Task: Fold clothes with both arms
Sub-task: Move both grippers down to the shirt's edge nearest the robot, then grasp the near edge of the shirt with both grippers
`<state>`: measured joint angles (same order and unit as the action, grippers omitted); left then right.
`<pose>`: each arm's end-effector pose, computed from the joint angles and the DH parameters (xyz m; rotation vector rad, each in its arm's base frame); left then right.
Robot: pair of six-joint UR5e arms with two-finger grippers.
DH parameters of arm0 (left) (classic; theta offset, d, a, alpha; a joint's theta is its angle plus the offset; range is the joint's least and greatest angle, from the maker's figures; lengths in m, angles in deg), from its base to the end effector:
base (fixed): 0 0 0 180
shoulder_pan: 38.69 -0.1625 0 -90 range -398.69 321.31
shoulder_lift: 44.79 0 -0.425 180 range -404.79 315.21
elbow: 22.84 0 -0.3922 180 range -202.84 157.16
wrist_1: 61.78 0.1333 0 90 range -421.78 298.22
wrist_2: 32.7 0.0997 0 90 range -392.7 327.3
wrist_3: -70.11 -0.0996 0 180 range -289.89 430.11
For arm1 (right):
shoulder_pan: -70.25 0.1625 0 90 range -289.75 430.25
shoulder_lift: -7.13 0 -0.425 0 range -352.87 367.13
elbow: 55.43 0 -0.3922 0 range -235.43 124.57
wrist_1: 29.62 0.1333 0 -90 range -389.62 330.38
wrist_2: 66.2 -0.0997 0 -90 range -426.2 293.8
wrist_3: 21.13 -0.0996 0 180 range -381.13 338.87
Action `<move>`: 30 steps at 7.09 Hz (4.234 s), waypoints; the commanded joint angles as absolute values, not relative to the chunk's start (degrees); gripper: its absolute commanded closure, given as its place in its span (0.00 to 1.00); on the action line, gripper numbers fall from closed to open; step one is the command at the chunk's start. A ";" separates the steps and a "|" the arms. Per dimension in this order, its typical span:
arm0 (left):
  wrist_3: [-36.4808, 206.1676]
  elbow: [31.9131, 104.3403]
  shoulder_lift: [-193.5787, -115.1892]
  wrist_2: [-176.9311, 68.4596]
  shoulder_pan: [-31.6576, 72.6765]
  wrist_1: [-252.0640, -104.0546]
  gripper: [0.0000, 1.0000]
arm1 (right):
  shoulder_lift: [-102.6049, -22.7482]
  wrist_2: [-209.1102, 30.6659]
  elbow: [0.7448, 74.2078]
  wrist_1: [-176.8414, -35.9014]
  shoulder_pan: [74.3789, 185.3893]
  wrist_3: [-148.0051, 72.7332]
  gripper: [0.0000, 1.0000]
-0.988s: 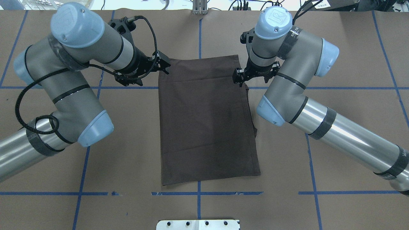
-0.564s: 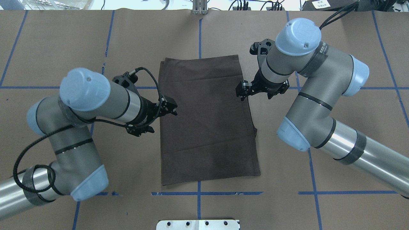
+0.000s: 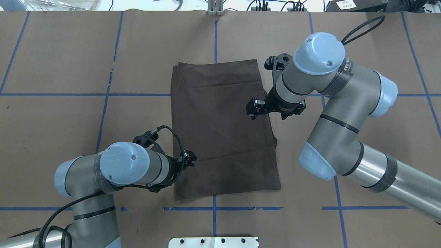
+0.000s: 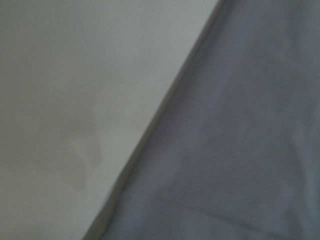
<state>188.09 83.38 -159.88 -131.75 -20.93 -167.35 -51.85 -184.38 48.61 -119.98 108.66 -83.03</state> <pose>0.5466 -0.2986 0.2587 -0.2370 0.9929 -0.6512 -0.4390 -0.4582 0.2414 0.0289 -0.8932 -0.0240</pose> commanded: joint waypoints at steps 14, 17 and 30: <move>193.25 83.06 -159.49 -131.23 -24.80 -165.84 0.97 | -51.93 -184.41 49.07 -119.98 108.75 -83.27 0.00; 188.89 87.44 -159.66 -131.40 -25.68 -160.24 1.00 | -53.68 -184.15 50.99 -119.98 107.18 -90.15 0.00; 185.07 89.39 -160.45 -131.58 -25.33 -158.90 1.00 | -63.27 -164.20 54.34 -115.14 85.72 -125.46 0.00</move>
